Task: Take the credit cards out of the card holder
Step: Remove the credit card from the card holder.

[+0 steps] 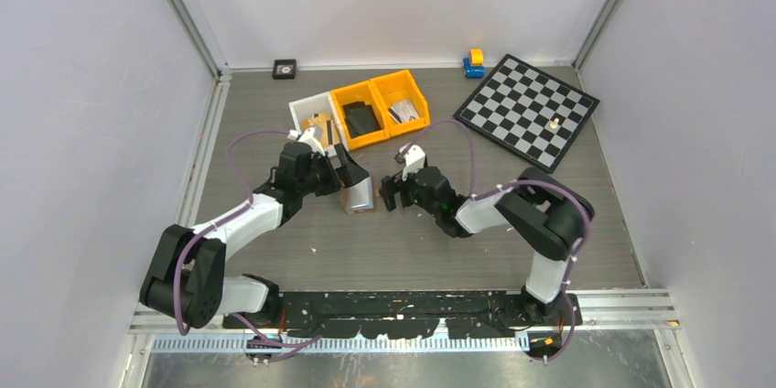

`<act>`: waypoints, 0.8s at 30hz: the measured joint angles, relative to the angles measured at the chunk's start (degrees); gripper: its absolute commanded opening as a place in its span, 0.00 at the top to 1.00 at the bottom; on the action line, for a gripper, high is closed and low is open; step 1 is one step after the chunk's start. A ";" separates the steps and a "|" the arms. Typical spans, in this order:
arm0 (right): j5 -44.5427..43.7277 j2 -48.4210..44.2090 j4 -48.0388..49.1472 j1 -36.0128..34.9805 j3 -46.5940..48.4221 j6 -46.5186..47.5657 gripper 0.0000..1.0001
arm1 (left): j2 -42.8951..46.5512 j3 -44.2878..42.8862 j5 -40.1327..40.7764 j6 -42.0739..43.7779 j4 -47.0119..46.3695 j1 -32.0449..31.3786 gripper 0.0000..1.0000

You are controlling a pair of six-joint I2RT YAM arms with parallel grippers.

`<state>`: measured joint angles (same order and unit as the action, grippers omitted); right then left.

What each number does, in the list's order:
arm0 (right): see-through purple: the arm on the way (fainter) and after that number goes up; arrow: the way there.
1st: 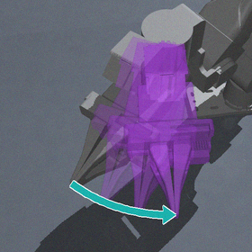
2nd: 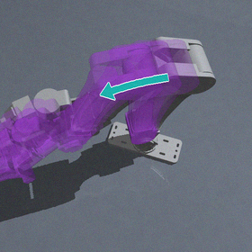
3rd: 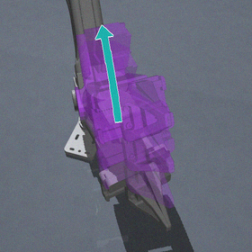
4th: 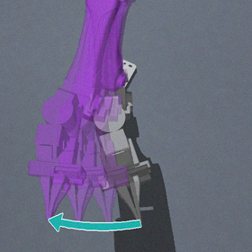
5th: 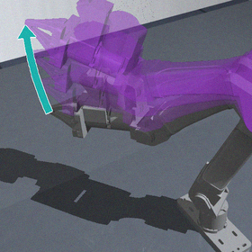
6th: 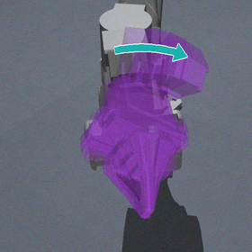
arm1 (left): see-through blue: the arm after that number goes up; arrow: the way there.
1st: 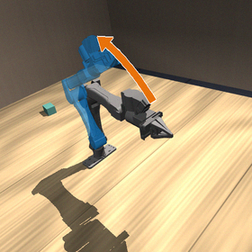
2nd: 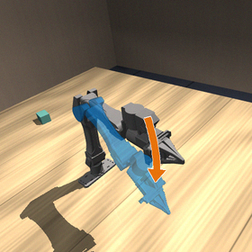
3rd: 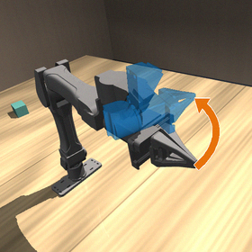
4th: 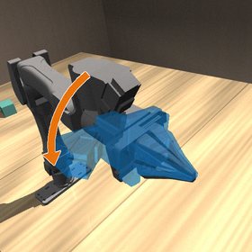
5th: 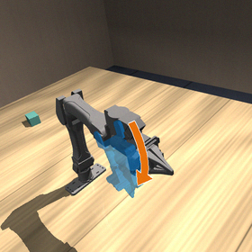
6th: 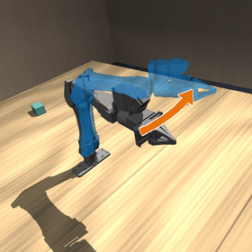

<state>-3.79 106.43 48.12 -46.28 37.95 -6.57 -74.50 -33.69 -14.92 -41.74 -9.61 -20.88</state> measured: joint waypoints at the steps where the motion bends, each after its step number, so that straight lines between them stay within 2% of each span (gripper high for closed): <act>1: -2.36 -2.38 -2.16 0.00 -0.68 -0.70 0.11 | 0.00 0.00 0.02 0.00 0.50 0.00 0.00; 4: -9.90 -10.78 -10.86 0.02 0.28 -3.56 0.10 | -0.15 -0.07 0.39 0.04 1.64 0.00 0.00; 7: -15.04 -17.05 -22.45 0.24 5.35 -7.02 0.10 | -1.05 -1.03 0.59 0.22 3.56 0.00 0.00; 10: -16.52 -18.18 -30.77 0.39 11.19 -9.81 0.13 | -2.36 -2.29 0.83 0.39 4.83 0.00 0.00; 13: -15.45 -16.26 -37.13 0.37 15.34 -11.37 0.18 | -3.98 -3.56 0.98 0.81 6.05 -0.07 0.00; 18: -9.25 -11.56 -43.10 0.37 16.92 -13.14 0.19 | -8.20 -7.52 3.67 3.08 11.10 -1.57 0.00; 24: -1.16 -8.85 -43.60 0.39 16.94 -16.02 0.23 | -14.34 -13.77 7.76 5.27 17.38 -3.87 0.01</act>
<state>-4.95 97.58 4.51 -45.89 54.89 -22.59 -88.84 -47.46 -7.16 -36.47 7.77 -24.75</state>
